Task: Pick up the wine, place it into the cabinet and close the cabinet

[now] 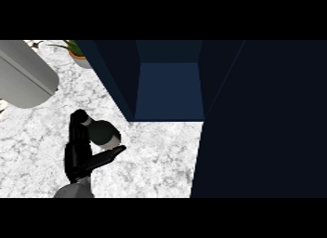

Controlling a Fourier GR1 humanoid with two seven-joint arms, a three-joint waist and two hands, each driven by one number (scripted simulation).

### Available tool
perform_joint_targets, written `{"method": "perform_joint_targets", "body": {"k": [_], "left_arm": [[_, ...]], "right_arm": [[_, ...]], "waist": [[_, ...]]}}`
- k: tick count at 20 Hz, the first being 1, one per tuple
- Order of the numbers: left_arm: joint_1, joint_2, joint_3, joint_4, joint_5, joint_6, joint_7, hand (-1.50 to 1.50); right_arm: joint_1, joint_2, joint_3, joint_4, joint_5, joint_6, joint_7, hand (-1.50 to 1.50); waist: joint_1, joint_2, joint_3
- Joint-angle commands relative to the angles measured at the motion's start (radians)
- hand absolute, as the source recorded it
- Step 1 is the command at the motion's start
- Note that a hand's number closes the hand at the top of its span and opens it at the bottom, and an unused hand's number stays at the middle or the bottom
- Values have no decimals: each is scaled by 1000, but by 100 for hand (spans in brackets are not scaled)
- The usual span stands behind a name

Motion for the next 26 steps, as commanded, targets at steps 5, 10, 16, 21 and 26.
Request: {"method": "perform_joint_targets", "body": {"k": [5, 10, 16, 21, 26], "left_arm": [[-50, -6, 9, 185, 76, -67, -157, -150], [-117, -6, 49, 249, 77, -145, -166, 150], [-206, 19, 21, 337, 13, -175, -171, 150], [-120, 87, -59, 215, -88, -135, -152, 150], [-18, 288, -75, 196, -65, -461, -153, 150]], "right_arm": [[19, 13, 36, -126, 15, -15, 54, -150], [17, 8, 4, -83, 2, 2, 26, -150], [-42, 4, -10, -118, -24, -25, 104, -150], [21, 9, 29, -93, 31, -9, 27, -150], [32, 3, -2, -84, -16, -1, 22, -150]], "waist": [[-2, 1, 0], [1, 1, 0], [-3, 1, 0], [4, -3, 1], [9, -5, 1]]}}
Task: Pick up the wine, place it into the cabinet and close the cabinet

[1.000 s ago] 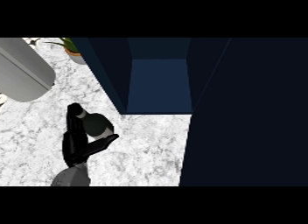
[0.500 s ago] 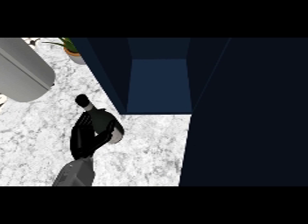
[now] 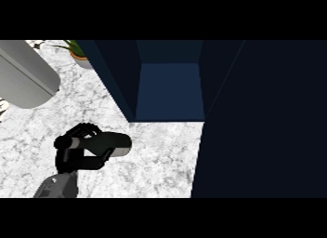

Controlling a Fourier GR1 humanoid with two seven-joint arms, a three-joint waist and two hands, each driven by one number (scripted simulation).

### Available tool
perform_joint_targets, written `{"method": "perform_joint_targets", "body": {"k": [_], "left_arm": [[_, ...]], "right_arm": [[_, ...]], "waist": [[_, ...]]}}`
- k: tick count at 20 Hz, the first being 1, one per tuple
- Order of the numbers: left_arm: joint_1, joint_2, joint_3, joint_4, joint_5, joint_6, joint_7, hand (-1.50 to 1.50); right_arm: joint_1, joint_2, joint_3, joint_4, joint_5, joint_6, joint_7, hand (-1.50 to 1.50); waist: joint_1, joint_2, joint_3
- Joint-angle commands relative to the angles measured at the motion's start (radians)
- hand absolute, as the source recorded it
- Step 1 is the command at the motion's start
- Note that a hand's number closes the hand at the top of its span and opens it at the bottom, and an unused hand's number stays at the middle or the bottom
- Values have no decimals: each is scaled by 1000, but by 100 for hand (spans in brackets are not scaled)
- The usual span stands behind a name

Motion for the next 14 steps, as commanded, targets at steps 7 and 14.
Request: {"method": "perform_joint_targets", "body": {"k": [7, 14], "left_arm": [[91, 123, 22, -148, -18, -122, -5, 150], [165, 86, 14, -445, 55, -103, 139, 150]], "right_arm": [[29, -7, -52, -84, -59, 21, 8, -150], [28, 3, 6, -118, -20, 10, 63, -150]], "waist": [[5, 5, -3], [8, 2, -3]]}}
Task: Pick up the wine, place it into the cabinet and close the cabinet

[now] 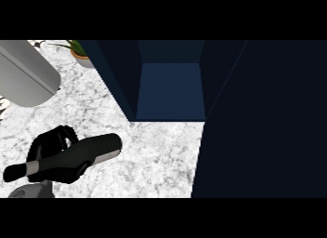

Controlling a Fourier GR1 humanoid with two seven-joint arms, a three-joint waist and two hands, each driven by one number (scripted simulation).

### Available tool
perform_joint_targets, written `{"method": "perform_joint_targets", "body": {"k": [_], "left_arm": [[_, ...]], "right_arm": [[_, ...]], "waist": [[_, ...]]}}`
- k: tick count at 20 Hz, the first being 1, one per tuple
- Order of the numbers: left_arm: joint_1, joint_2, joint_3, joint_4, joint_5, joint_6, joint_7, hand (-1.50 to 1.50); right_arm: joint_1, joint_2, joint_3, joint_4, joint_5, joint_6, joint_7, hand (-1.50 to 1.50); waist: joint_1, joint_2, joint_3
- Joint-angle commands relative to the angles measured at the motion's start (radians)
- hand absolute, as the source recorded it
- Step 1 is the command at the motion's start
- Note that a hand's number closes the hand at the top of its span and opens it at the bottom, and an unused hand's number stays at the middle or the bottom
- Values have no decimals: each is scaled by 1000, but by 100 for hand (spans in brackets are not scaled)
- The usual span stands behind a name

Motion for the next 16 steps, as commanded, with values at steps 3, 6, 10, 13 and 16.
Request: {"method": "perform_joint_targets", "body": {"k": [3, 6, 10, 13, 16], "left_arm": [[83, -24, -37, -292, 48, 10, 173, 150], [86, 23, -35, -431, 107, -19, 327, 150], [101, -43, -117, -554, 35, 82, 412, 150], [3, -50, -114, -576, 20, 148, 524, 150], [-16, -91, -177, -601, -14, 172, 587, 150]], "right_arm": [[5, -8, -29, -97, -63, 3, 66, -150], [-10, 6, -13, -71, -16, -9, 50, -150], [-1, 14, 4, -81, -21, -2, 48, -150], [80, -11, -94, -115, -134, 42, 6, -150], [47, -6, -70, -97, -98, 42, 5, -150]], "waist": [[1, 0, 0], [4, -1, 0], [-2, 1, 0], [-10, 1, 1], [-9, 2, 0]]}}
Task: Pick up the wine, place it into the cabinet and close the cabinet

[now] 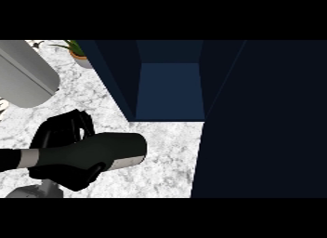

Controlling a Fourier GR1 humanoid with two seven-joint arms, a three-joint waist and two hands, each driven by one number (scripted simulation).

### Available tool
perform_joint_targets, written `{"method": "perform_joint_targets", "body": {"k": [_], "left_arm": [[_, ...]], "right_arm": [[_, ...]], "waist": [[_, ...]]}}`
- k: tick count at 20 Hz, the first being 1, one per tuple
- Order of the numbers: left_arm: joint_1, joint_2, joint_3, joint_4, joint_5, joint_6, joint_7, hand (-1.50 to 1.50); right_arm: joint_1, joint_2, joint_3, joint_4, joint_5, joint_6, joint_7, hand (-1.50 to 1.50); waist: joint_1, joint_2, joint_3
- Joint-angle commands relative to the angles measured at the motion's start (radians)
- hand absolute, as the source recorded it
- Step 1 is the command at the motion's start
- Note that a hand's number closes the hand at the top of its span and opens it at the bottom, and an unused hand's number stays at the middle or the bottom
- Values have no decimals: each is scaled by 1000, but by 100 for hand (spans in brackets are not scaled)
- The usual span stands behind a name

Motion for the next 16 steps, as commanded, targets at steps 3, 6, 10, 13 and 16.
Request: {"method": "perform_joint_targets", "body": {"k": [3, 6, 10, 13, 16], "left_arm": [[-62, -81, -90, -89, -56, 78, 138, 150], [-148, -113, -95, -98, -58, 119, 197, 150], [-159, -197, -167, -116, -124, 192, 234, 150], [-239, -199, -172, -128, -119, 253, 317, 150], [-307, -200, -301, -36, -132, 412, 260, 150]], "right_arm": [[-25, 1, -9, -86, -36, -18, 71, -150], [9, -37, -72, -171, -141, 16, 114, -150], [22, -4, -24, -124, -66, 7, 74, -150], [-68, -4, -28, -79, -58, -16, 122, -150], [36, -4, -90, -53, -122, 47, -14, -150]], "waist": [[0, 1, -1], [-11, 1, 0], [-4, 1, 0], [0, 1, -1], [-8, 2, 0]]}}
